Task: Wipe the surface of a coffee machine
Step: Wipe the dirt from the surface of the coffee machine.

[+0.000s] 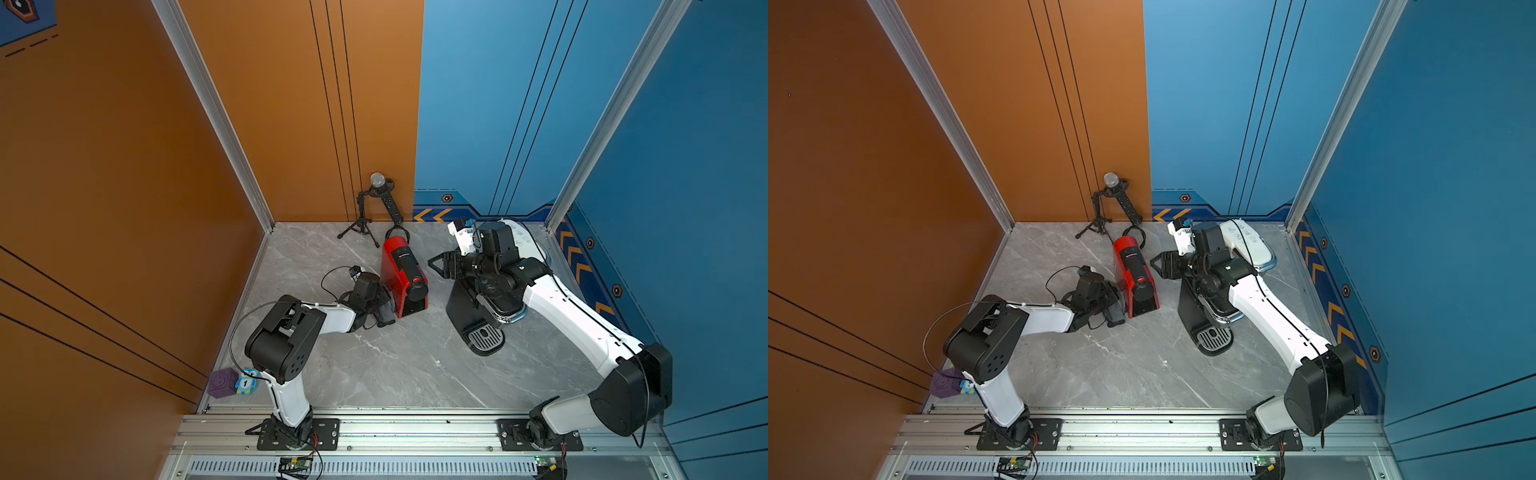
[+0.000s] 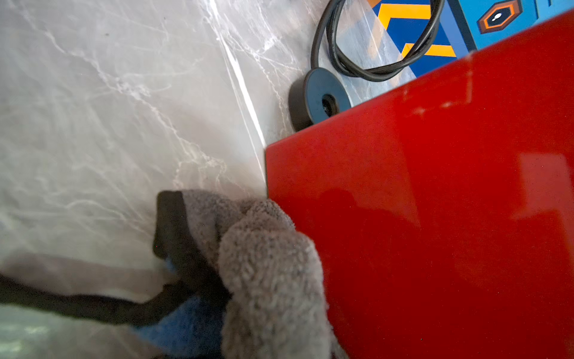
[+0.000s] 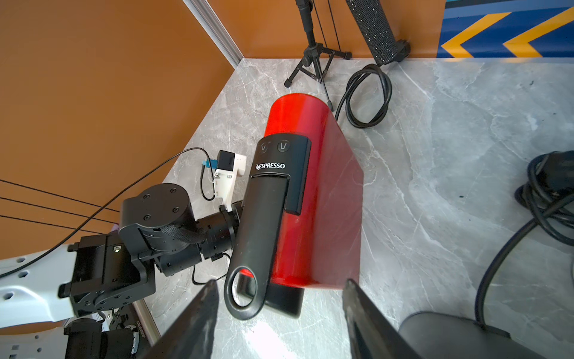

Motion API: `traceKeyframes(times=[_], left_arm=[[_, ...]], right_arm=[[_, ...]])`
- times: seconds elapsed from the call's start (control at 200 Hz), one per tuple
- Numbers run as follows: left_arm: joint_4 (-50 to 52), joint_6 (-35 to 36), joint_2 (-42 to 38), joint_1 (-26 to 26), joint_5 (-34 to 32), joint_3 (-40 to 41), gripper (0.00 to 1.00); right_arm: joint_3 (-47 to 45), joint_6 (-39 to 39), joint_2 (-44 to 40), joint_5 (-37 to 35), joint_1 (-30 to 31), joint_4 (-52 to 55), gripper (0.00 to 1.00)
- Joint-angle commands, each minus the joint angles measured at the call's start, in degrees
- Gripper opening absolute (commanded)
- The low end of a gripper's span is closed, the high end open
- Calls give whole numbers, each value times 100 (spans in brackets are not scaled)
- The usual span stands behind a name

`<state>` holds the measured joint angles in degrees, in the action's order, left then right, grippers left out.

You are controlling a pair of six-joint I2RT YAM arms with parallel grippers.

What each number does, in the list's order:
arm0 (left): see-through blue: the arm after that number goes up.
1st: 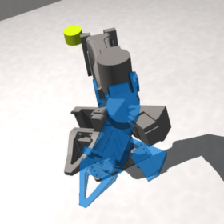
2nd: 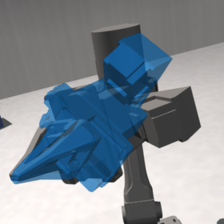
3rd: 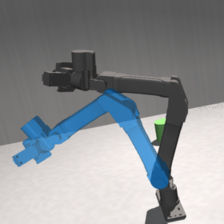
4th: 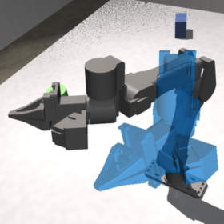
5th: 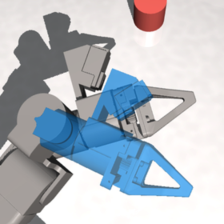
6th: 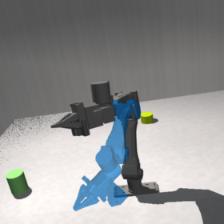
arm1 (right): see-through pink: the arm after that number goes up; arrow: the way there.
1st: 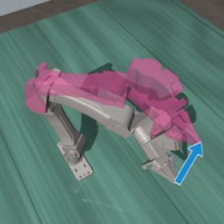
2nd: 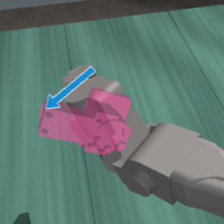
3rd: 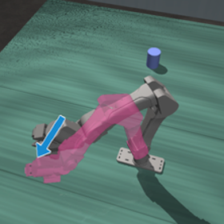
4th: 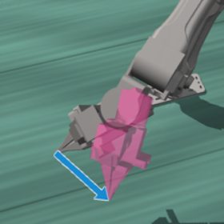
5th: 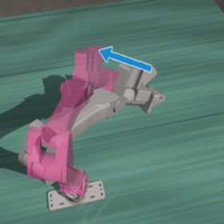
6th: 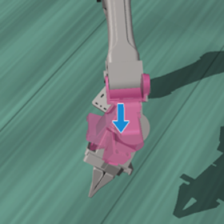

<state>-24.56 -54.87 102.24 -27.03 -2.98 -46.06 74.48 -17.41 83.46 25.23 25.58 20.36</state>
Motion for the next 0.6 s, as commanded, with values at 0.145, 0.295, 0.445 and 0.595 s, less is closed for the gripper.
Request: traceKeyframes(times=[0.145,0.295,0.445,0.595], left_arm=[[-156,218,-921,361,727,-863,0],[-24,293,-850,430,768,-1260,0],[-32,214,-309,452,855,-1257,0],[-40,137,306,444,913,-1150,0]], right_arm=[[-13,36,-224,-10,-27,2,64],[-13,34,-250,-24,-25,3,64],[-13,11,-244,12,-27,33,64],[-61,18,-253,17,-27,58,64]])
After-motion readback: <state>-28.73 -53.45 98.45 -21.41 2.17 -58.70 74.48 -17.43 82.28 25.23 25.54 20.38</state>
